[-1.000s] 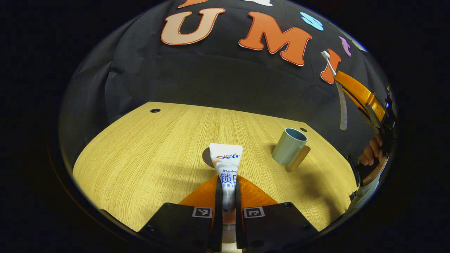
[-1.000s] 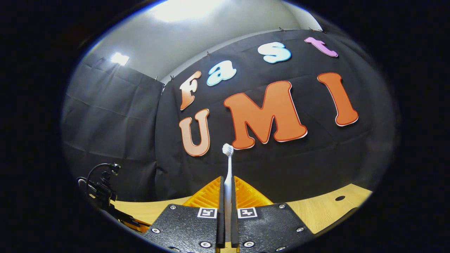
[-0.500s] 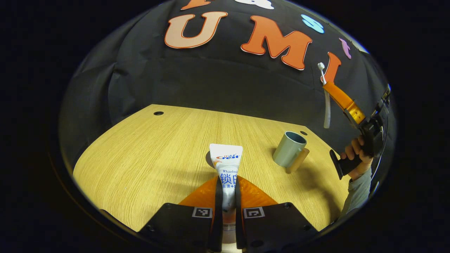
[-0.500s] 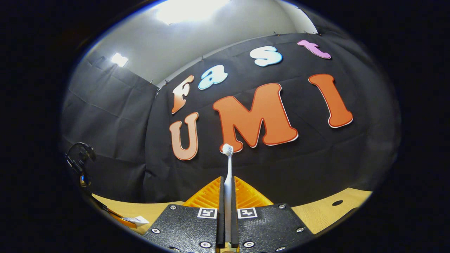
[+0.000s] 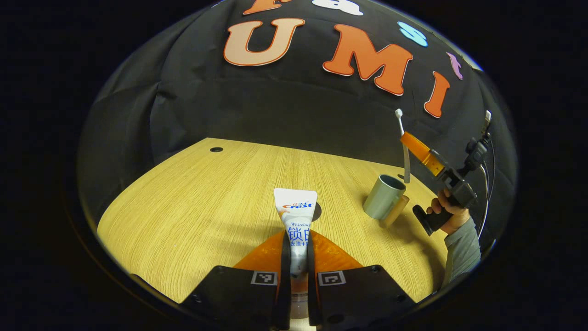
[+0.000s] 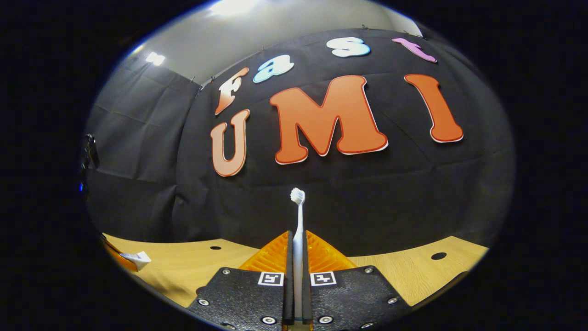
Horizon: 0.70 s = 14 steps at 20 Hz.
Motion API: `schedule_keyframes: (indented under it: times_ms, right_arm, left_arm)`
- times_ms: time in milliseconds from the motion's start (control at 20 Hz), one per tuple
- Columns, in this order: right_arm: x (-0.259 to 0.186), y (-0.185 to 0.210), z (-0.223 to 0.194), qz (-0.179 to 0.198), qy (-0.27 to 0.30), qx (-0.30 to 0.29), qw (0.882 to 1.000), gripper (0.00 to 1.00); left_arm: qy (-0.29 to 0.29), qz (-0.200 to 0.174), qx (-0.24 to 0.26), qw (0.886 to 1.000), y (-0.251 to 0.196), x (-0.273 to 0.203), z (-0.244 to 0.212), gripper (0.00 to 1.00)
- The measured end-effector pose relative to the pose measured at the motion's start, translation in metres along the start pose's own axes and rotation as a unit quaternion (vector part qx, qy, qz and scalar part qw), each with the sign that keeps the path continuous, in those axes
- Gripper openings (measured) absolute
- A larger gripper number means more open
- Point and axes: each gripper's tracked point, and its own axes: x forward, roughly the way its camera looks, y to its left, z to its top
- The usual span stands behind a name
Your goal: Put the toothbrush and toothpaste on the desktop into the cup, then pick up the cup and place it on the coaster on the desktop.
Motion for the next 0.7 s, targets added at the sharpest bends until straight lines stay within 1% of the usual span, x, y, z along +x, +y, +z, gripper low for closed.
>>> schedule_keyframes:
  times_ms: [400,450,500,550,650,700]
  right_arm:
    - [0.003,0.002,-0.031,0.000,0.038,-0.012,0.999,0.07]
    - [0.002,0.003,-0.032,0.000,0.041,-0.011,0.999,0.07]
    - [0.002,0.002,-0.034,-0.001,0.043,-0.010,0.999,0.07]
    - [0.001,0.002,-0.035,-0.002,0.046,-0.008,0.999,0.07]
    - [-0.002,-0.003,-0.042,-0.014,0.058,0.006,0.998,0.08]
    - [-0.005,-0.005,-0.041,-0.018,0.056,0.015,0.998,0.08]
  left_arm:
    - [-0.012,-0.002,-0.004,1.000,0.000,-0.014,0.012,0.18]
    - [-0.014,-0.004,-0.005,1.000,0.000,-0.015,0.015,0.24]
    - [-0.017,-0.006,-0.006,1.000,-0.001,-0.014,0.016,0.24]
    - [-0.019,-0.008,-0.004,1.000,-0.002,-0.014,0.018,0.18]
    - [-0.024,-0.010,0.002,1.000,-0.006,-0.011,0.026,0.18]
    - [-0.026,-0.010,0.007,1.000,-0.008,-0.008,0.028,0.18]
